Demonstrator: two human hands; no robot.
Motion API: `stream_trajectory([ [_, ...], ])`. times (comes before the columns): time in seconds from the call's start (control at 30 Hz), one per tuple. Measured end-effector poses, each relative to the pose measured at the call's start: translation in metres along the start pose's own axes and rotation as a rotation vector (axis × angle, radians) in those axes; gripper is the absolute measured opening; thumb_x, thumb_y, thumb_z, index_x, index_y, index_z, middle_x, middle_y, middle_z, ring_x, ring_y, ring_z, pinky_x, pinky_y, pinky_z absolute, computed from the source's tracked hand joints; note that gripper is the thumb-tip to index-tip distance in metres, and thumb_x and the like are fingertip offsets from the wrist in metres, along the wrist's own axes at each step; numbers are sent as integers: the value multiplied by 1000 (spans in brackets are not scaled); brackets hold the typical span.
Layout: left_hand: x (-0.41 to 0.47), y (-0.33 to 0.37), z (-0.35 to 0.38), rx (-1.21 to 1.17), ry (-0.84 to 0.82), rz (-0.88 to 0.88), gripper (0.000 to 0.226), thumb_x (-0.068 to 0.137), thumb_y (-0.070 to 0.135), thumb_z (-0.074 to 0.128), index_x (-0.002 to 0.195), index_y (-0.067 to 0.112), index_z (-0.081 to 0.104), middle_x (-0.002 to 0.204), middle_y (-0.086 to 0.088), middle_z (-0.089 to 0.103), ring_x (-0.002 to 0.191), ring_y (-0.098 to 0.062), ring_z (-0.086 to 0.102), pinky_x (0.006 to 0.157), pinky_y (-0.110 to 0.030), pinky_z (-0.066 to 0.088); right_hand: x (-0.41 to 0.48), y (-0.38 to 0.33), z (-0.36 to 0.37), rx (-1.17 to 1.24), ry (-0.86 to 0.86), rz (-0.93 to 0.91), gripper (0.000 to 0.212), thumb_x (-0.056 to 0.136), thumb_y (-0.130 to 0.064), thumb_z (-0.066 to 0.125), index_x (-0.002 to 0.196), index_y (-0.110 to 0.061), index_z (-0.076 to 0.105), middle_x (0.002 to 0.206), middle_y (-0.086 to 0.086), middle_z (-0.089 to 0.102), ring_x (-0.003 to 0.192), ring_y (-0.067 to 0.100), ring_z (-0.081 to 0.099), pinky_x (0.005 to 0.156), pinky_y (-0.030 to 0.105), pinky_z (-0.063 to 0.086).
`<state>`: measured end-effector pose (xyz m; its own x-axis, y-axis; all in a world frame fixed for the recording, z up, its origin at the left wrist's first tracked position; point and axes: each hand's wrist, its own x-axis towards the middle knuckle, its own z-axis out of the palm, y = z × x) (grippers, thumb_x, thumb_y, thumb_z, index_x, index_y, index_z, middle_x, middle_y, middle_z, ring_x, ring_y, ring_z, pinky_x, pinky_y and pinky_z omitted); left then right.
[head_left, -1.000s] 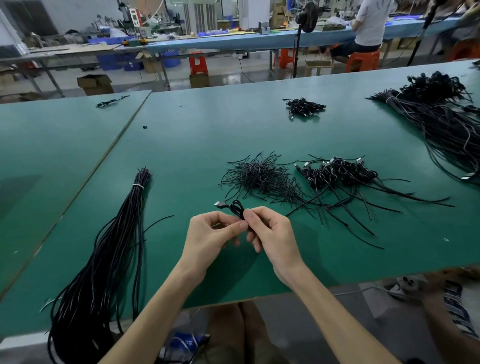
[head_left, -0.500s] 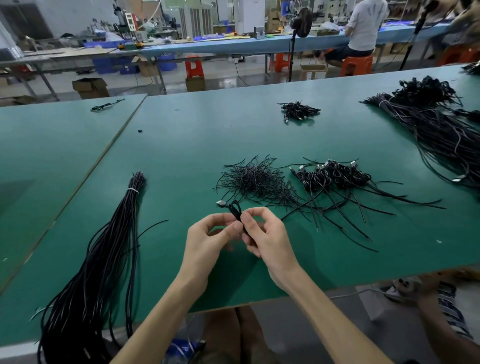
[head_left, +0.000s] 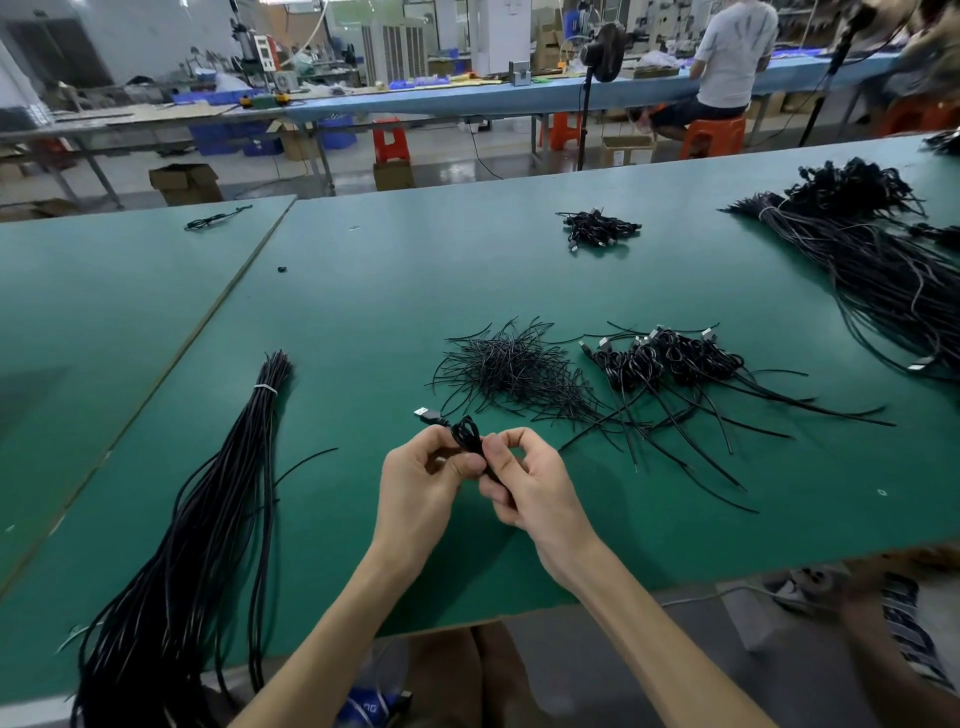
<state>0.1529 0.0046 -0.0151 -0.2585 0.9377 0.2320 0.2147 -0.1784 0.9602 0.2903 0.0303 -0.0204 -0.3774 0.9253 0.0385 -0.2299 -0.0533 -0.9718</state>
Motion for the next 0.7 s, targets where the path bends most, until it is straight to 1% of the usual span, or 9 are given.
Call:
stream_trajectory([
  [0.13,2,-1,2,34,30,35,21,87,-10,70,79,10,70,78,1,76,73,-11,71,71,-20,55,-1,-1,2,0,3,2,31,105,-35,53,107,-4,49,62,-6,53,49,4,39,42,16,30],
  [0.2,3,-2,3,60,58,41,23,88,-8,70,77,12,68,75,2,75,70,-10,69,69,-21,54,-2,-1,4,-7,18,-12,39,102,-42,54,108,-4,50,63,-6,56,51,5,44,45,18,35],
  [0.27,6,-4,2,114,94,38,24,90,-3,70,75,14,67,71,4,72,66,-9,66,66,-23,52,-2,-1,7,-50,22,-46,43,97,-47,58,108,-6,51,69,-5,61,56,9,50,51,22,42],
  [0.37,7,-7,1,204,148,23,24,93,-2,67,77,15,68,73,11,73,65,-3,65,65,-17,50,-1,3,7,-219,63,-83,33,98,-42,65,104,-11,56,79,-1,70,65,11,62,64,22,49],
  [0.4,7,-7,1,225,159,19,23,94,-2,67,77,14,69,74,13,72,66,-2,65,64,-14,48,-1,5,7,-250,77,-89,29,100,-38,64,101,-10,57,81,1,72,66,12,65,64,21,49],
  [0.47,6,-8,1,267,164,16,22,95,1,67,77,13,68,72,16,71,62,-1,61,60,-12,45,0,7,6,-268,89,-90,26,104,-32,59,94,-7,56,79,5,72,61,16,63,61,23,47],
  [0.57,7,-8,1,263,151,-6,25,95,2,69,73,13,66,67,16,69,57,0,57,58,-13,43,1,7,4,-287,98,-86,29,106,-29,56,89,-5,53,70,4,68,53,18,56,58,33,48],
  [0.7,7,-6,-1,253,147,-16,29,95,5,70,70,16,63,63,14,68,55,-2,53,57,-16,42,1,6,5,-260,71,-60,29,107,-29,54,91,-5,52,67,0,64,51,18,49,52,34,43],
])
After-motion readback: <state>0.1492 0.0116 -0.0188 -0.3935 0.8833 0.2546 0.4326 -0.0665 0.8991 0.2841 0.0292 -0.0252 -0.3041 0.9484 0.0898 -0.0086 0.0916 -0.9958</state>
